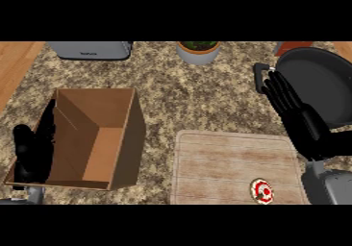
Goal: Pick the cupcake from the cutting board and place it in the pot
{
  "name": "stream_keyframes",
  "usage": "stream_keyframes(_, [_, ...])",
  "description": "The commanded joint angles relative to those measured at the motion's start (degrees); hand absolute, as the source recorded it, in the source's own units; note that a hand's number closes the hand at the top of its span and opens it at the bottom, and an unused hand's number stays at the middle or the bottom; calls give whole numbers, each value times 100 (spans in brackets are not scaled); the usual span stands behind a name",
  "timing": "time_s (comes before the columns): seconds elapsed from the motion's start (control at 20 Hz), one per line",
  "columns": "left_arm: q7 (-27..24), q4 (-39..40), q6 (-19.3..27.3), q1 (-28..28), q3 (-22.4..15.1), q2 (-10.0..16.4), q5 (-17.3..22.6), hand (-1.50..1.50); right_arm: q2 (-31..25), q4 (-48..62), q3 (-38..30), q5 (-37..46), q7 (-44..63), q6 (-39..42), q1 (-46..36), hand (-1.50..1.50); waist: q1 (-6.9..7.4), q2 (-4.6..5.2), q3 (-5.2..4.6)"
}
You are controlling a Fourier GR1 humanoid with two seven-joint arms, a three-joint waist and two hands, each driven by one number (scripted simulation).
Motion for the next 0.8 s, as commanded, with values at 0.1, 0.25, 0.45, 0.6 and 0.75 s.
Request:
stream_keyframes(0.1, [-207,408,-702,-96,-219,-112,272,0,-346,-255,957,389,-46,1014,540,150,-328,32,-94])
stream_keyframes(0.25, [-36,124,-1357,-74,-682,-117,517,0,-784,-346,1655,891,134,1559,595,150,-391,30,-105])
stream_keyframes(0.45, [-76,351,-1409,137,-633,-314,760,0,-603,-1134,438,2126,-1668,-539,921,-150,-763,-52,-74])
stream_keyframes(0.6, [-224,531,-1628,121,-722,-389,805,0,-6,-1610,619,1669,-2747,-610,1863,-150,-640,-28,-71])
stream_keyframes(0.75, [-216,743,-2003,-169,-704,-367,854,0,-392,-2348,431,1592,-2956,-347,2501,-150,-394,1,-83])
